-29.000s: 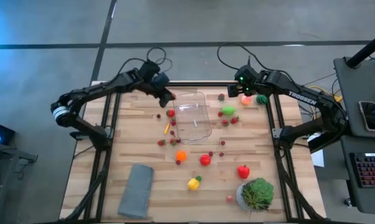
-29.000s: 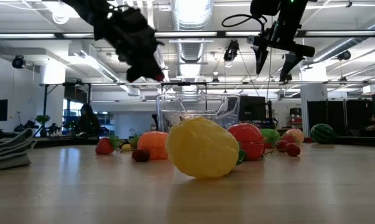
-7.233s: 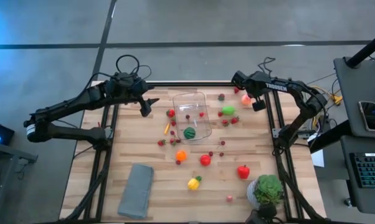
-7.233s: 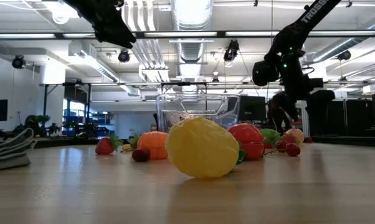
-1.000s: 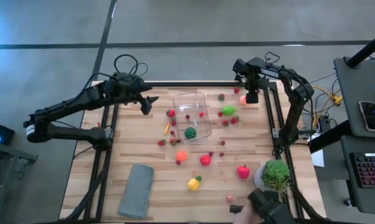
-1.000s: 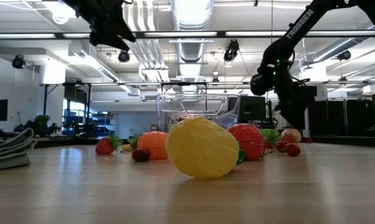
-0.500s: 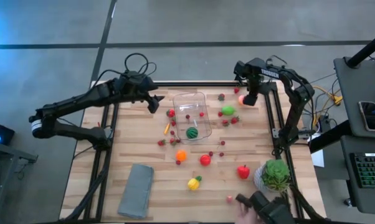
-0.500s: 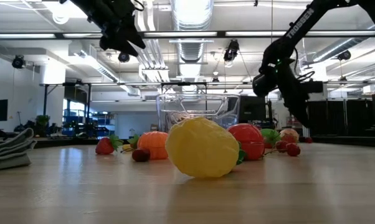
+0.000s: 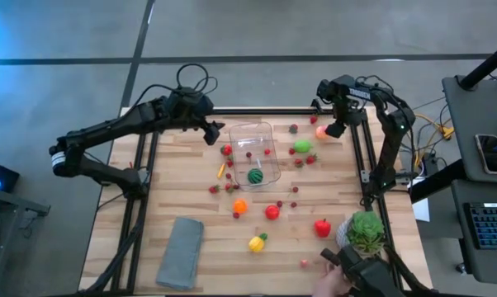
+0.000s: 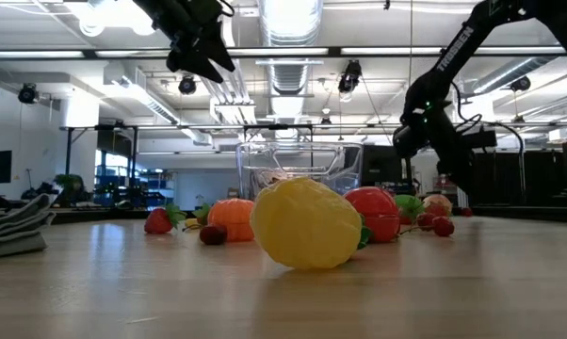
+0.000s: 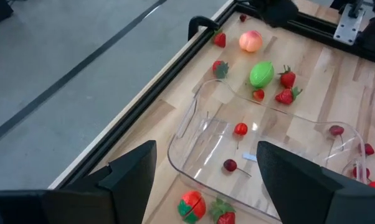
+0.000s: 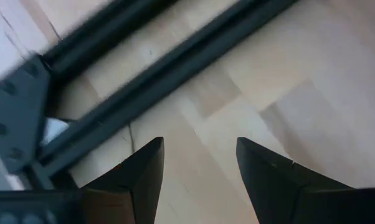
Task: Pick and placing Produce into tupperware
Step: Put the pink peach into the transparent container
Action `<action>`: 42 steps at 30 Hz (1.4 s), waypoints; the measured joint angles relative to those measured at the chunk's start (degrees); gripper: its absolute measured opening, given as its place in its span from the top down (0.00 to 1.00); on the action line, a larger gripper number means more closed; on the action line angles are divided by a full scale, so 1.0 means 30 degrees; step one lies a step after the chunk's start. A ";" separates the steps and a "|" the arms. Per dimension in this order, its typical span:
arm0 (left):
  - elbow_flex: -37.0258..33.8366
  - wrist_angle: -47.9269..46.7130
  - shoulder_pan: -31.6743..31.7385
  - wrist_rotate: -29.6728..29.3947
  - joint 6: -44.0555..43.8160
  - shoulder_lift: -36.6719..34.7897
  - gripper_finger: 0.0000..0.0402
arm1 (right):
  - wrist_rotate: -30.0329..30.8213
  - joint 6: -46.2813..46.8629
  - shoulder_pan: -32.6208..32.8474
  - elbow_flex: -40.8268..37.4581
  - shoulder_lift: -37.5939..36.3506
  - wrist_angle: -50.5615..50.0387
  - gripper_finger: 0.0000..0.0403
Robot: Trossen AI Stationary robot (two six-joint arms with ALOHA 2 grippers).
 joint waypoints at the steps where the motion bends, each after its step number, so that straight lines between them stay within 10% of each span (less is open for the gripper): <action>1: 0.0149 -0.0174 -0.0006 0.0005 0.0005 0.0147 0.35 | -0.0047 -0.0001 0.0000 0.0000 0.0245 0.0361 0.52; 20: 0.0436 -0.0052 0.0069 -0.0006 0.1058 0.1092 0.35 | 0.1473 -0.4344 0.1170 0.0000 -0.2370 0.0333 0.52; 29: 0.0436 0.0376 0.0628 0.1125 0.1095 0.1375 0.35 | 0.7197 -1.3062 0.3844 0.0015 -0.7070 0.1594 0.52; 33: 0.0436 0.0382 0.0628 0.1209 0.1219 0.1294 0.35 | 0.9463 -2.1521 0.4771 0.0015 -0.8710 0.2983 0.52; 42: 0.0436 0.0433 0.0628 0.1188 0.2215 0.1025 0.35 | 0.0532 -3.4400 0.6989 0.0037 -1.1101 0.8486 0.52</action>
